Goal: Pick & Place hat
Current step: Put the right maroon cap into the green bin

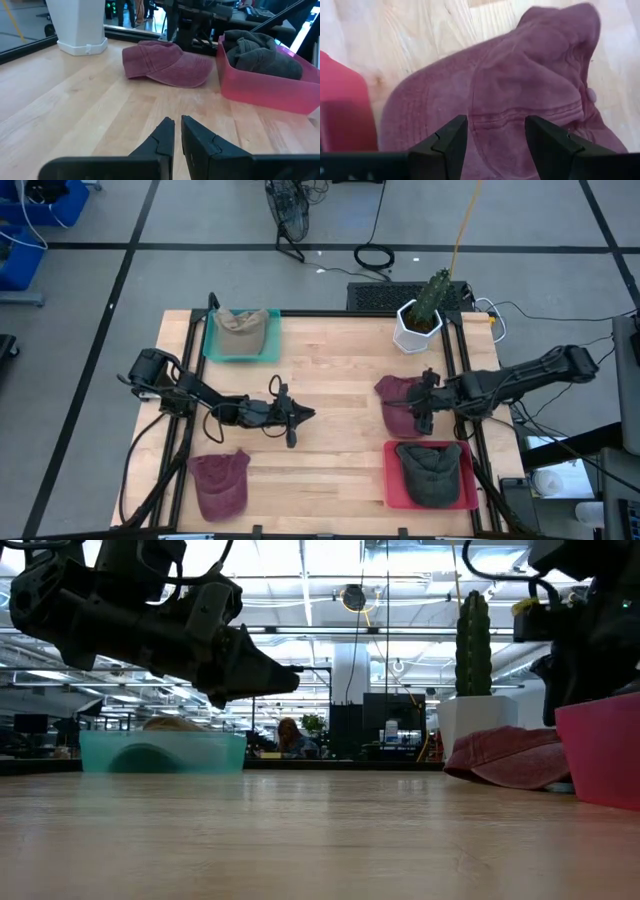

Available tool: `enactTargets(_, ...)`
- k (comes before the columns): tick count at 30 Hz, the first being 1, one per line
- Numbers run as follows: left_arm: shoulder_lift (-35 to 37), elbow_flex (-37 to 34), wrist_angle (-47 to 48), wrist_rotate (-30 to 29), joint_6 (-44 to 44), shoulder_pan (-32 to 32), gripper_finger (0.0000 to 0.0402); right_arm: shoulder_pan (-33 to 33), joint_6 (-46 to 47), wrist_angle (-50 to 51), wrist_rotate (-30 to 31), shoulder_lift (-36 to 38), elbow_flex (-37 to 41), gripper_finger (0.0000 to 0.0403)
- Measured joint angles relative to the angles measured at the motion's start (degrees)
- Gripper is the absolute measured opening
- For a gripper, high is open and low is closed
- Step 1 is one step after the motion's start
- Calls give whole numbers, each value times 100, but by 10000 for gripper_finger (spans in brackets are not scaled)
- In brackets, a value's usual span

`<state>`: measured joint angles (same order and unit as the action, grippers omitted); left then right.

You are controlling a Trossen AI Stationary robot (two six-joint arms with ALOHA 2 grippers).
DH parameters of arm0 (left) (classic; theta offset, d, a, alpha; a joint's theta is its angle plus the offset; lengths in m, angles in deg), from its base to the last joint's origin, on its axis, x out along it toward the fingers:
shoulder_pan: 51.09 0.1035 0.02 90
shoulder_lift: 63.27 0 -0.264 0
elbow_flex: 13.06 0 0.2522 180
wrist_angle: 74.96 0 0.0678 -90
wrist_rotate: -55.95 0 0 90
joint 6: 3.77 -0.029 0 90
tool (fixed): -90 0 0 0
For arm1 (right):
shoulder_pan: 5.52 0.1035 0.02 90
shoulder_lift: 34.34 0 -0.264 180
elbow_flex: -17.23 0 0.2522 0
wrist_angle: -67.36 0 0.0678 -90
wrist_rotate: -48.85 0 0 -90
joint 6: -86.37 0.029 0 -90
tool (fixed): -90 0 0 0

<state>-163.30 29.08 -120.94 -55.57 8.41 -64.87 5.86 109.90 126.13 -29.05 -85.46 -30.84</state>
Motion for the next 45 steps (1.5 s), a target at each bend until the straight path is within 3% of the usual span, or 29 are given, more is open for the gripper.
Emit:
enactTargets(7, 0, 0, 178, 0, 7, 0, 37, -2, 106, -16, 148, -557, 4, 171)
enactTargets(27, 0, 0, 257, -79, 27, 0, 37, -2, 87, -347, 131, -746, 4, 5)
enactTargets(33, 0, 0, 314, -208, -181, 0, 37, -2, -44, -1384, 104, -665, 7, 8)
enactTargets(38, 0, 2, 543, -660, -164, -1, 37, -5, -398, -2705, -24, -699, 7, 4)
enactTargets(45, 180, 6, -133, -702, -81, -66, 37, -292, -803, -4466, -55, -1450, 1, 3)
